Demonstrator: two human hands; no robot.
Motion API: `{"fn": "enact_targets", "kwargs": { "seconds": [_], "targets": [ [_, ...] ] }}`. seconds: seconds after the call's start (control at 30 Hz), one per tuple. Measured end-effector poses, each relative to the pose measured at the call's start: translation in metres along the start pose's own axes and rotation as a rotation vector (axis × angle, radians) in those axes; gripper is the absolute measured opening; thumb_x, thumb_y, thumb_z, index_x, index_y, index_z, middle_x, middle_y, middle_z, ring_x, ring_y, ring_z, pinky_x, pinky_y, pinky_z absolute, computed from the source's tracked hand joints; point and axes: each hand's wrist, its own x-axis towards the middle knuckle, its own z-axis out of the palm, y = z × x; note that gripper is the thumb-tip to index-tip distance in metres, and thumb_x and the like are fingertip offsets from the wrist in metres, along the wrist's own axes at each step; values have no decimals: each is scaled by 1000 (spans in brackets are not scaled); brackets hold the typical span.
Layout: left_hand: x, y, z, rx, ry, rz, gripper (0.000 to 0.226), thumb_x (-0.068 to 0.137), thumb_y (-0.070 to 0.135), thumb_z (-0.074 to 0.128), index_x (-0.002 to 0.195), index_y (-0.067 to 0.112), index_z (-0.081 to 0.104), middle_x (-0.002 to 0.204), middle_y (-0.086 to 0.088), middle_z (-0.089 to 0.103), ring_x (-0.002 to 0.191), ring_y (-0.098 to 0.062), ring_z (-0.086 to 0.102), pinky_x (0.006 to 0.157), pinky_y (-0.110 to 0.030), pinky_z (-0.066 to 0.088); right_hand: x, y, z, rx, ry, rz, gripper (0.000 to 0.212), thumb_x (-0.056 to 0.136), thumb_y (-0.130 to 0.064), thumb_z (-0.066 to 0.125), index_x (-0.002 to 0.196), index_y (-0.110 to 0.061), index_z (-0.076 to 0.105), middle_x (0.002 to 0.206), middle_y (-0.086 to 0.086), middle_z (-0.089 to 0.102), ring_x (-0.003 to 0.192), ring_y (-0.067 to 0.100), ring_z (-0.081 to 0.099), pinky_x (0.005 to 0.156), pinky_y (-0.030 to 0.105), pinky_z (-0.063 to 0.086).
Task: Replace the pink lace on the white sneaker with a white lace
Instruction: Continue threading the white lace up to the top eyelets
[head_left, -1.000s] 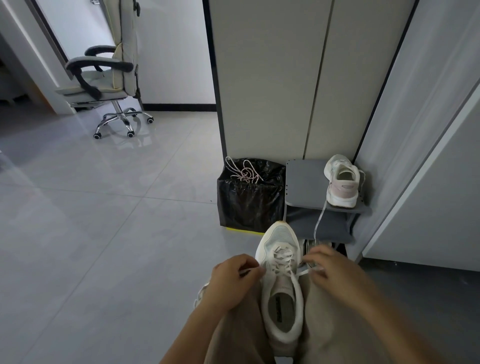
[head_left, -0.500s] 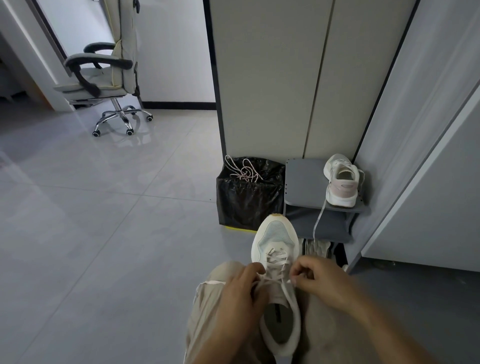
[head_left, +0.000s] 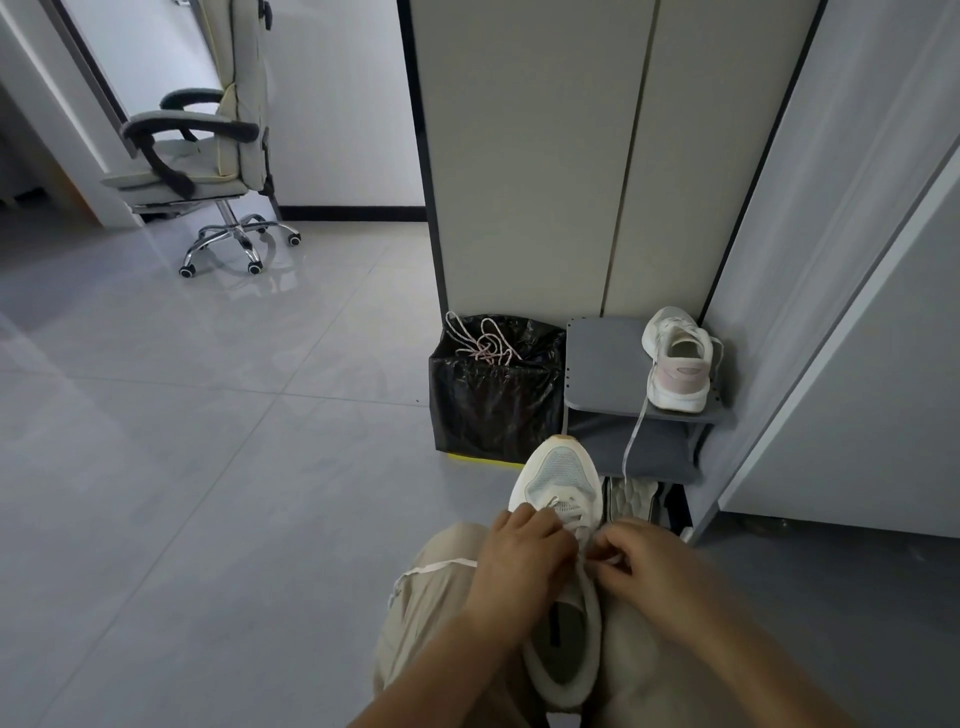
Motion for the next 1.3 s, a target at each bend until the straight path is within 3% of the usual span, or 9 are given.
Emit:
{"fn": "enact_targets", "kwargs": {
  "seconds": [0.23, 0.43, 0.63, 0.77, 0.83, 0.9, 1.03, 1.17, 1.3],
  "targets": [
    [-11, -5, 12, 89, 192, 118, 7, 75, 18, 52, 69, 20, 51, 67, 3, 51, 69, -14, 37, 62, -24, 25, -4, 4, 14, -83, 89, -198, 11, 73, -35, 51, 75, -27, 57, 77, -19, 46, 67, -6, 43, 55, 7, 37],
    [-32, 2, 6, 211, 115, 147, 22, 76, 24, 47, 83, 23, 68, 78, 4, 55, 76, -13, 40, 67, -24, 30, -9, 26, -1, -119, 113, -265, 7, 78, -40, 48, 81, -36, 52, 85, -22, 46, 80, -9, 45, 60, 11, 46],
    [-41, -1, -10, -70, -16, -252, 30, 72, 45, 49, 98, 31, 54, 77, 17, 59, 67, -4, 59, 57, -14, 30, -7, 6, 13, -120, 67, -100, 43, 76, -66, 41, 100, -33, 54, 99, -23, 44, 91, -4, 48, 78, 19, 44],
    [-25, 5, -13, -86, -53, -352, 21, 90, 38, 45, 107, 25, 44, 102, 8, 60, 92, -15, 55, 78, -24, 33, -4, -16, 18, -255, 51, 3, 33, 87, -46, 50, 113, -27, 41, 116, -11, 43, 99, 5, 52, 77, 15, 40],
    [-25, 4, -17, -72, -14, -315, 11, 87, 34, 44, 87, 32, 34, 85, 12, 59, 77, -10, 53, 71, -22, 30, -5, -16, 17, -251, 60, 41, 23, 86, -40, 51, 104, -28, 41, 109, -13, 42, 91, 5, 51, 66, 14, 36],
    [-31, -2, -17, -76, 8, -336, 26, 72, 37, 46, 75, 34, 21, 58, 17, 47, 53, -4, 47, 53, -16, 25, -7, -12, 15, -217, 91, 68, 18, 83, -37, 54, 92, -29, 41, 97, -13, 42, 80, 4, 48, 64, 16, 38],
    [-42, -3, -18, -41, 62, -337, 18, 72, 39, 47, 65, 33, 33, 54, 20, 30, 42, -2, 27, 46, -9, 12, -10, -6, 19, -199, 122, 11, 13, 80, -33, 61, 84, -27, 51, 82, -15, 48, 72, 4, 49, 67, 22, 44],
    [-39, 5, -25, -133, 57, -336, 9, 94, 35, 40, 89, 28, 41, 75, 19, 39, 66, -4, 37, 66, -21, 22, -12, -7, 17, -172, 105, -42, 16, 79, -31, 61, 81, -30, 45, 68, -20, 39, 67, 4, 48, 63, 19, 40],
    [-36, 3, -17, -46, -96, -265, 34, 77, 48, 56, 106, 33, 47, 104, 12, 47, 95, -10, 49, 80, -22, 41, -13, -10, 17, -156, 119, -54, 16, 83, -36, 57, 83, -33, 42, 70, -22, 38, 69, -4, 41, 60, 11, 29]
  ]
}}
